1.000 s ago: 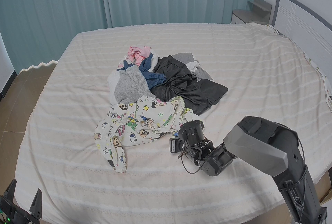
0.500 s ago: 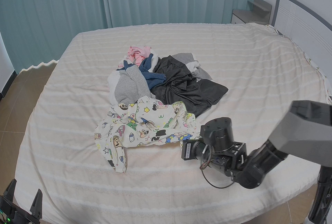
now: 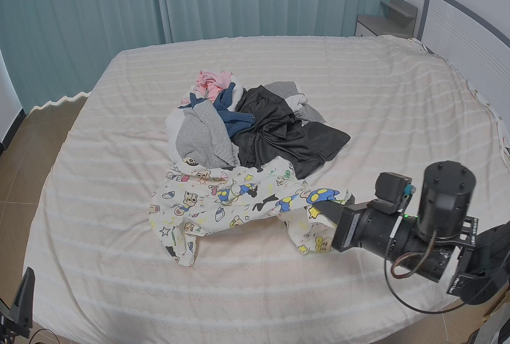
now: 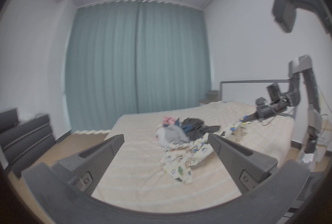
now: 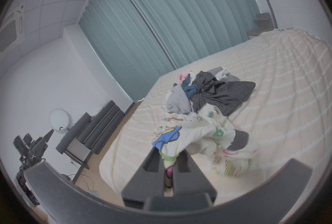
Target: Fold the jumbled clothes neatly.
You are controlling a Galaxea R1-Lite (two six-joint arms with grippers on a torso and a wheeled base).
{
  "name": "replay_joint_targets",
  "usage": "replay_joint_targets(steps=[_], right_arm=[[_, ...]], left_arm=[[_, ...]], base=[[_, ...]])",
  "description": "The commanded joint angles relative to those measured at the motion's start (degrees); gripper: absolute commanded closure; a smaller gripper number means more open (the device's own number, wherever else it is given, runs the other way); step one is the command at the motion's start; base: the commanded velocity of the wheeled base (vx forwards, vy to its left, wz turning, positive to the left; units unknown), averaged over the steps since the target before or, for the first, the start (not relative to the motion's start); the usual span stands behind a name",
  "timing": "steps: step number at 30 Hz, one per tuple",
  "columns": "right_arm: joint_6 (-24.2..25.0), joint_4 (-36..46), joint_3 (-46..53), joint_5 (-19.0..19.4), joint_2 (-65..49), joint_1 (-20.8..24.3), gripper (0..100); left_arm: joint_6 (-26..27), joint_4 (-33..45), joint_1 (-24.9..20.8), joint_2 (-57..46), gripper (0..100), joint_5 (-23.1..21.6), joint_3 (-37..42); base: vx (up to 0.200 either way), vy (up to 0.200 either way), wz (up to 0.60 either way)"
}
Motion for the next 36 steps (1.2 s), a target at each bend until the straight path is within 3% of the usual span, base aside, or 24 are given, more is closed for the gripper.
replay_joint_targets(steps=[1,3,5,6,7,10,15,20,24,28,36], right_arm=[[-0.19,0.29,4.09,1.45,-12.90,4.41,100],[-0.28,0.29,4.01,1.72,-12.99,4.23,100],[-0.28,0.20,3.65,1.89,-13.43,4.23,100],[-0.28,0.20,3.65,1.89,-13.43,4.23,100],[-0.37,0.38,3.13,2.77,-14.66,4.23,100],[-0.46,0.99,2.51,5.06,-15.71,4.23,100],[-0.72,1.08,2.16,6.46,-15.18,4.41,100],[-1.25,1.17,-0.04,7.78,-15.98,4.67,100],[-1.25,2.75,-1.97,8.13,-15.80,5.47,100],[-1.25,3.10,-2.67,8.22,-15.89,5.82,100],[-1.25,3.10,-3.55,8.31,-15.89,5.73,100]], left_arm=[[8.83,-1.84,-0.38,21.36,0,-16.40,-5.91],[11.81,-1.84,-2.57,29.62,0,-17.99,-5.56],[15.94,-1.84,-7.85,38.76,0,-16.23,-4.59],[15.94,-1.84,-7.85,38.76,0,-16.23,-4.59],[18.49,-2.10,-13.82,46.49,0,-11.04,-3.36],[19.02,-3.25,-23.93,57.74,0,-3.48,-2.22],[19.28,-9.57,-32.28,67.06,0,-3.66,0.86],[19.37,-12.47,-33.60,76.73,0,-3.66,2.00],[19.46,-27.59,-34.21,90.61,0,-3.31,3.14],[19.02,-35.59,-36.59,98.26,0,-2.87,4.02],[15.59,-61.25,-38.17,117.33,0,3.28,3.93]], base=[[0.000,0.000,0.00],[0.000,0.000,0.00],[0.000,0.000,0.00],[0.000,0.000,0.00],[0.000,0.000,0.00],[0.000,0.000,0.00],[0.000,0.000,0.00],[0.000,0.000,0.00],[0.000,0.000,0.00],[0.000,0.000,0.00],[0.000,0.000,0.00]])
